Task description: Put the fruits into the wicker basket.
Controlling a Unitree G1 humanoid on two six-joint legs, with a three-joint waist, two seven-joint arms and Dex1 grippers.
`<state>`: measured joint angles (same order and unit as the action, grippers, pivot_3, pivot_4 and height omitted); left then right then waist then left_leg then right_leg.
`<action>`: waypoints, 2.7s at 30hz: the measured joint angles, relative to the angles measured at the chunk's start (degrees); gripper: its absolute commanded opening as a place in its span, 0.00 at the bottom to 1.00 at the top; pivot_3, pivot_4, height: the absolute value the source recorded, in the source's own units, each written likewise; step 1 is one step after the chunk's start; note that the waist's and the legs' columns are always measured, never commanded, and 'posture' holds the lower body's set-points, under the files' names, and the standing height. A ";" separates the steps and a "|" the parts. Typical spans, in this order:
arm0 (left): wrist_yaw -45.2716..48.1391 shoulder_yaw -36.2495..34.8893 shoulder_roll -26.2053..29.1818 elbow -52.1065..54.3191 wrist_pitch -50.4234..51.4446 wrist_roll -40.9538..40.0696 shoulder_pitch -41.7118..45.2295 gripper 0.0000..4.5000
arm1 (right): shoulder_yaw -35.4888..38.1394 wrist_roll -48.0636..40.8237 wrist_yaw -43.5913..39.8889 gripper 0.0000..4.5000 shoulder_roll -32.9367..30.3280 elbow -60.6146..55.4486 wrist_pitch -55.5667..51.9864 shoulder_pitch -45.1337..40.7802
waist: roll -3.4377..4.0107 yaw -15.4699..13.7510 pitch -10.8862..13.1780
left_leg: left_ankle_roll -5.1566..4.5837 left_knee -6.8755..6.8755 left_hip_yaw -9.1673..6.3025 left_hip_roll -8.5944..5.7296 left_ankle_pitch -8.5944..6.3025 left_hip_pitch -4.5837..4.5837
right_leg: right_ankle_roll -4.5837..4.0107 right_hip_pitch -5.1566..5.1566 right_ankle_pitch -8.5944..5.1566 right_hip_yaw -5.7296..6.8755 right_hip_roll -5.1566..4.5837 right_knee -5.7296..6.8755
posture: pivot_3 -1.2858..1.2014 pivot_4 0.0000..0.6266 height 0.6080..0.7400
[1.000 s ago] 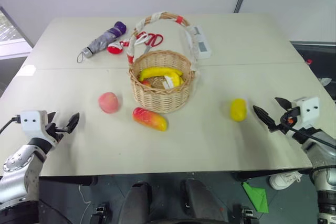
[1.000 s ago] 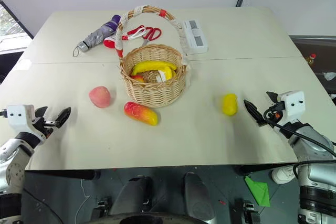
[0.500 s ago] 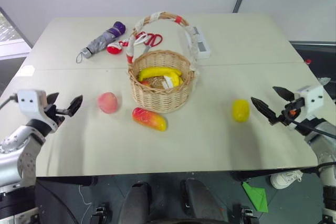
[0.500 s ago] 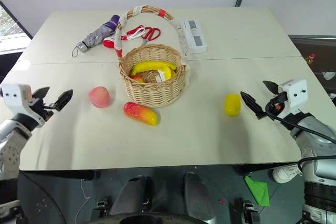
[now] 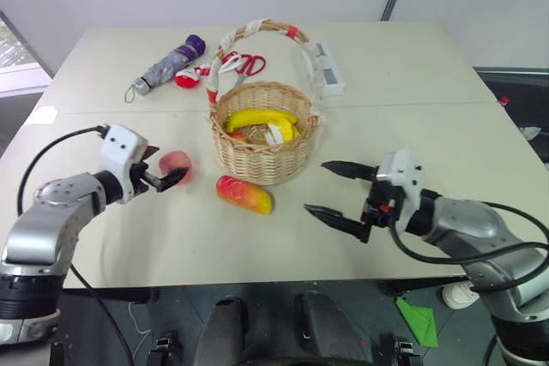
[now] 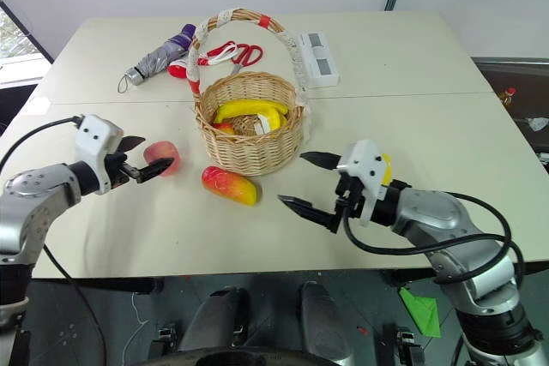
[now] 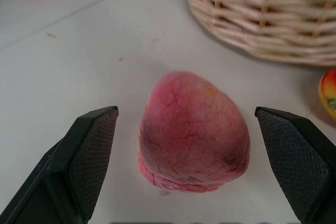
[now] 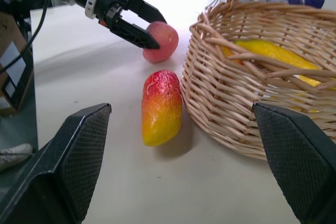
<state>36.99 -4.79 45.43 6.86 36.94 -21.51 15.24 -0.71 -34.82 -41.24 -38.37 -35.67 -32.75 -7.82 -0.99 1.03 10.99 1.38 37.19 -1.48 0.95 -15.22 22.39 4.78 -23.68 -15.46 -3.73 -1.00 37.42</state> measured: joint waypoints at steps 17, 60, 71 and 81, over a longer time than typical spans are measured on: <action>2.02 -2.04 -2.99 -1.42 0.40 -0.18 2.60 0.54 | -4.50 7.61 -1.35 1.00 3.71 4.83 7.39 -0.69 | -0.04 0.04 0.02 | 0.00 0.00 -0.03 0.04 0.00 0.03 | 0.00 -0.05 0.01 0.01 -0.02 0.04 | 0.52 0.24 1.00; 20.34 -15.17 2.25 15.49 -0.59 -17.03 -10.39 0.99 | -23.31 20.66 5.26 1.00 19.68 20.14 -1.92 -13.98 | -0.20 0.85 -0.03 | 0.11 0.03 -0.10 -0.07 0.07 0.03 | -0.01 0.01 0.01 0.31 -0.52 0.09 | 0.52 0.24 1.00; 20.49 -15.08 4.35 16.66 -0.25 -16.57 -13.48 1.00 | -24.71 23.34 5.13 0.34 22.49 23.81 -1.99 -15.26 | -0.20 1.42 -0.02 | 0.11 -0.03 -0.19 -0.03 0.07 0.03 | -0.01 -0.01 0.00 0.44 -0.48 0.10 | 0.52 0.24 1.00; 19.84 -15.22 4.01 13.17 -2.50 -16.27 -11.04 1.00 | -17.84 15.33 -4.86 0.34 13.24 10.60 -1.98 -13.51 | -0.20 1.34 -0.01 | 0.10 -0.03 -0.21 -0.06 0.07 0.04 | 0.00 0.03 0.01 0.49 -0.50 0.05 | 0.52 0.24 1.00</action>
<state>56.83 -20.02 49.44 20.03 34.44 -37.78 4.21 -18.55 -19.49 -46.10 -25.13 -25.07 -34.73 -21.33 -1.19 2.37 10.98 1.49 37.16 -1.70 0.88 -15.16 22.43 4.78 -23.65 -15.45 -3.24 -1.50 37.47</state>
